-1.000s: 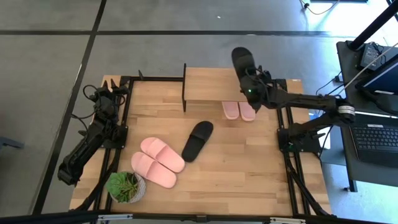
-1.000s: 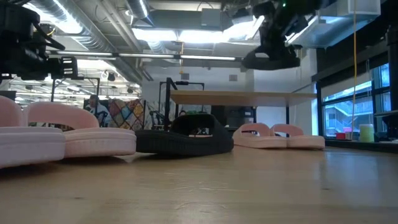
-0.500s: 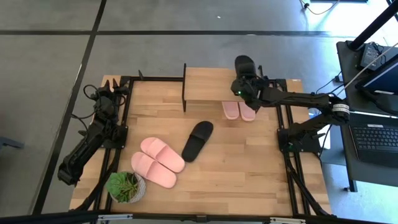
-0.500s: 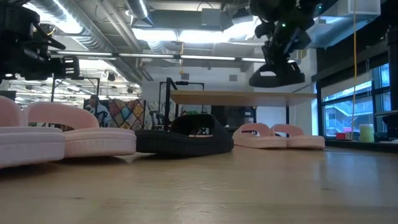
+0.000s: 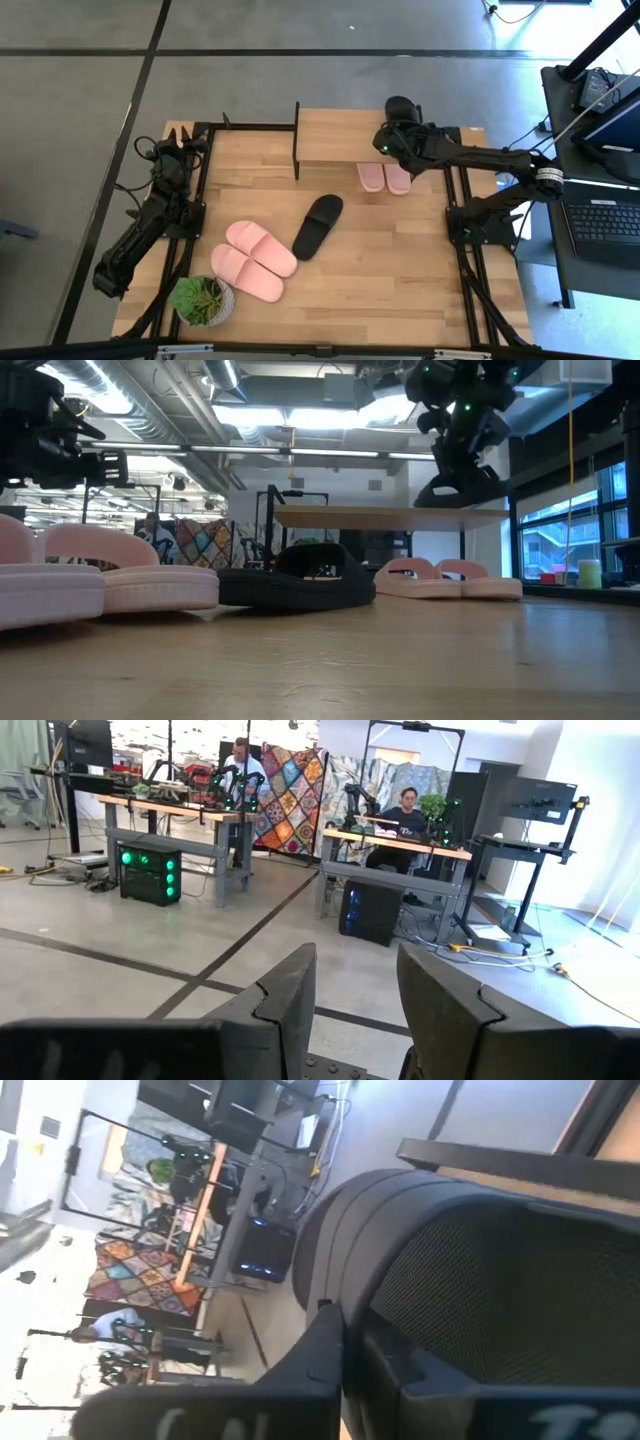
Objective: Pick and place slides into the shelf
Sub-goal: Put the black slipper on the shelf
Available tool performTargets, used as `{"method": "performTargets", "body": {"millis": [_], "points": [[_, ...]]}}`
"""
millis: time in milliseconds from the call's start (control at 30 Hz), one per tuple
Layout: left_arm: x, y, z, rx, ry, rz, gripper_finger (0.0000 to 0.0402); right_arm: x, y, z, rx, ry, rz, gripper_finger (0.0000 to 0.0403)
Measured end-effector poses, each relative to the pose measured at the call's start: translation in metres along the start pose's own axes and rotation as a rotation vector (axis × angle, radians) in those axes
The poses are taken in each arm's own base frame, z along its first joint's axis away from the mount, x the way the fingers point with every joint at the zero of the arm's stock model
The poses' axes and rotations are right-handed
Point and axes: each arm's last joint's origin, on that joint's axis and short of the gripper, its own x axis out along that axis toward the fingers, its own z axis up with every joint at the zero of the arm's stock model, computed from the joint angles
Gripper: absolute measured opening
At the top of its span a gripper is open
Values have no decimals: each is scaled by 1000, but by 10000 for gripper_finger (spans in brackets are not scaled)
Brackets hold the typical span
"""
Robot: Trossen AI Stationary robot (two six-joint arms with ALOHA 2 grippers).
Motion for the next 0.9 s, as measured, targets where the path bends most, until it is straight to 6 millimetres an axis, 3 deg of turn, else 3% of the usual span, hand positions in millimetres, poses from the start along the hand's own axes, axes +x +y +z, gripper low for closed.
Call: {"method": "performTargets", "body": {"millis": [467,900], "points": [[0,0,0,0,0,0,134,5,-3,3,-35,11,-45,24],[0,0,0,0,0,0,134,5,-1,2,-1,18,-31,125]]}}
